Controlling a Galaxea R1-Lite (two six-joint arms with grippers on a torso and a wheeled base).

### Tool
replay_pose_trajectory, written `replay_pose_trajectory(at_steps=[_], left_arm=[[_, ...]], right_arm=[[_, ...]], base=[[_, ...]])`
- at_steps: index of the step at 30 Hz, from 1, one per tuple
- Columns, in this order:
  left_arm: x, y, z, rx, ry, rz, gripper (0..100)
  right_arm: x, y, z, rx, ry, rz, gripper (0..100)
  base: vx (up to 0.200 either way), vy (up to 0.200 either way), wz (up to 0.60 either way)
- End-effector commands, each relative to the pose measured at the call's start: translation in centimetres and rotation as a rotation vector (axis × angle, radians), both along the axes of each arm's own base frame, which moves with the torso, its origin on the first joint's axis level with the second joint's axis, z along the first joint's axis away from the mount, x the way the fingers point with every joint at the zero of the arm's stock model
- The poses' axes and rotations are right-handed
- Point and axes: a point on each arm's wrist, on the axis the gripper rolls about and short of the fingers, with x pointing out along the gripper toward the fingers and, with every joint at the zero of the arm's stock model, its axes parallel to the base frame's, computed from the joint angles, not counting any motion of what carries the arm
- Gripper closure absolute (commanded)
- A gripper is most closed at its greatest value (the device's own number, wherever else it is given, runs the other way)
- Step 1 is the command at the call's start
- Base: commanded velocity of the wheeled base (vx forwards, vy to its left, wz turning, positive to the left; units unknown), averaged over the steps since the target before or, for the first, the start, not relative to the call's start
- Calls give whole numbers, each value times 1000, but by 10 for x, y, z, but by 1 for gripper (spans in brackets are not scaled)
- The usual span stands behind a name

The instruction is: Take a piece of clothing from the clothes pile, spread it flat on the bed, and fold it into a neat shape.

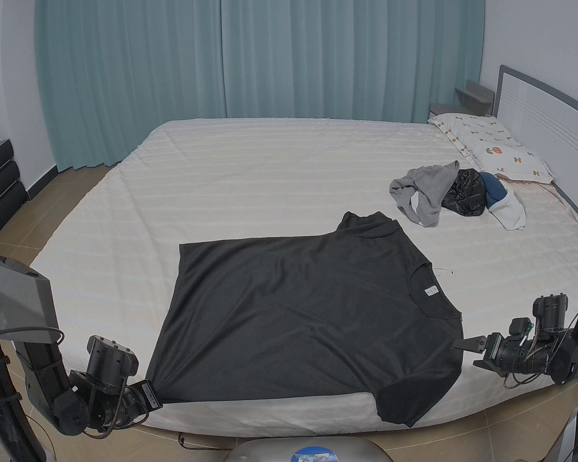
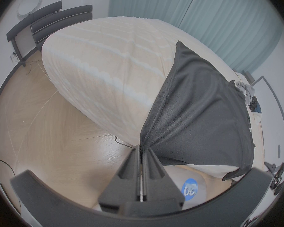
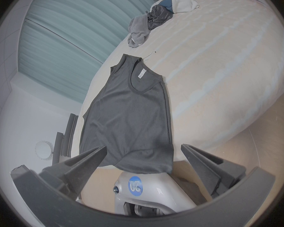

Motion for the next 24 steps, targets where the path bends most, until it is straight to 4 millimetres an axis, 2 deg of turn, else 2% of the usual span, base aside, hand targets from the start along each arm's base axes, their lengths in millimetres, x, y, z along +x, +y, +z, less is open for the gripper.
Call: replay_pose_trajectory(at_steps=[1, 6, 12, 13, 20, 24], left_arm=[[-6, 1, -2, 17, 28, -16, 100], [-15, -4, -4, 75, 72, -61, 100], [-13, -5, -4, 76, 62, -61, 100], [-13, -5, -4, 75, 61, -61, 100], [-13, -5, -4, 74, 59, -60, 100], [-13, -5, -5, 73, 64, -58, 100]], right_arm=[[13, 2, -12, 14, 19, -14, 0], [32, 1, -23, -10, 1, -63, 0], [43, 2, -30, -16, 0, -60, 0], [43, 2, -31, -17, 1, -59, 100], [55, 1, -28, -24, -42, -69, 100], [63, -5, -15, -36, -100, -98, 100]], base=[[0, 0, 0], [0, 0, 0], [0, 0, 0], [0, 0, 0], [0, 0, 0], [0, 0, 0]])
